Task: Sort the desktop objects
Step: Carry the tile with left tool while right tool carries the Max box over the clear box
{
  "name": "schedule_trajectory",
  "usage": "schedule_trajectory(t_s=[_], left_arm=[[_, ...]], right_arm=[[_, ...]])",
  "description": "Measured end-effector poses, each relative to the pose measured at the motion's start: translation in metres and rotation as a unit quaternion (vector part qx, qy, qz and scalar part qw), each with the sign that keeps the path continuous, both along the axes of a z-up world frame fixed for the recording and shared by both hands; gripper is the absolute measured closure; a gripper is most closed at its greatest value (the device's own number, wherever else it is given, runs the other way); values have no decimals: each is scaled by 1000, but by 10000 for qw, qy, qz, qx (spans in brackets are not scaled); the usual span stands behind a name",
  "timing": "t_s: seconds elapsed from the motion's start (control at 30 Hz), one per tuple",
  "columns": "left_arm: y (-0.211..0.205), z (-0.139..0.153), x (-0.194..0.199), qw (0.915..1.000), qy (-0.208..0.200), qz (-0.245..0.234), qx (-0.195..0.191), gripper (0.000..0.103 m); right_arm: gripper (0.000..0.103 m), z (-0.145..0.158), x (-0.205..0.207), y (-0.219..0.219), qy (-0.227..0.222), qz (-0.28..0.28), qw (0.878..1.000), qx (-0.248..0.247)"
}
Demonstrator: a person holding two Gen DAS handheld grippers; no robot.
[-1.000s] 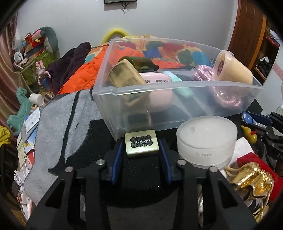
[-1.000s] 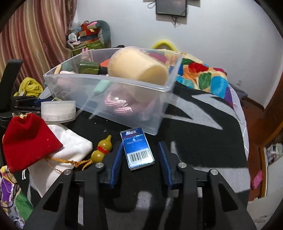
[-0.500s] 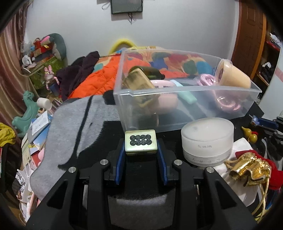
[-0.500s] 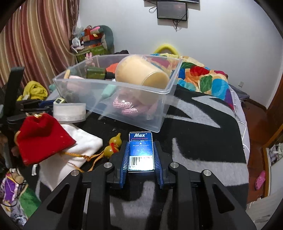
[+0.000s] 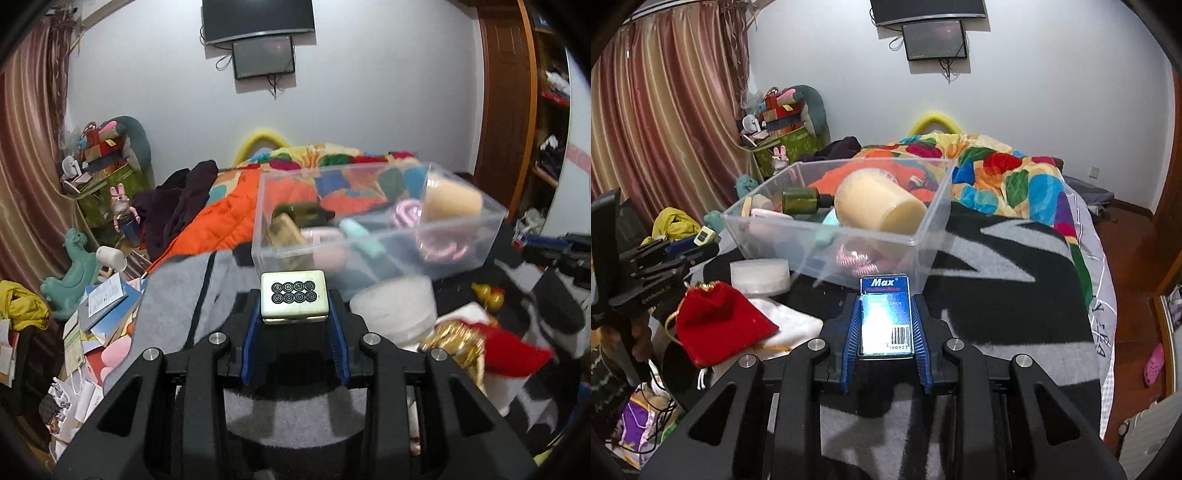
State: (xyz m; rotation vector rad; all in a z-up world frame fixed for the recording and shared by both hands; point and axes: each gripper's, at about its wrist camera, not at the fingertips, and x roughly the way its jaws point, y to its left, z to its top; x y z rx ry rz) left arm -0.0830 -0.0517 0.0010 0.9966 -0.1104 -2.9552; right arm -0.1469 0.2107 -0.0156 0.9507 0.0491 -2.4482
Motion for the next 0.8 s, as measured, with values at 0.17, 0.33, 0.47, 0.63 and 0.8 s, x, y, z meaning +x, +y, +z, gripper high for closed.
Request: schedule_trajectory(t_s=[0.17, 0.33, 0.47, 0.63, 0.8], left_arm=[[-3, 18, -7, 9996, 191, 13, 209, 70], [1, 30, -19, 9991, 300, -42, 300, 70], [9, 27, -32, 9994, 220, -129, 234, 69], [14, 25, -44, 9987, 238, -291, 340, 70], [19, 15, -61, 9973, 46, -487, 542, 69]], right_arm=[[78, 12, -4, -6, 145, 44, 9998, -122], [78, 23, -12, -17, 252, 128, 9993, -254], [78, 27, -21, -29, 279, 203, 9989, -321], [78, 29, -35, -48, 241, 303, 9991, -163], [78, 30, -42, -62, 228, 414, 9988, -108]])
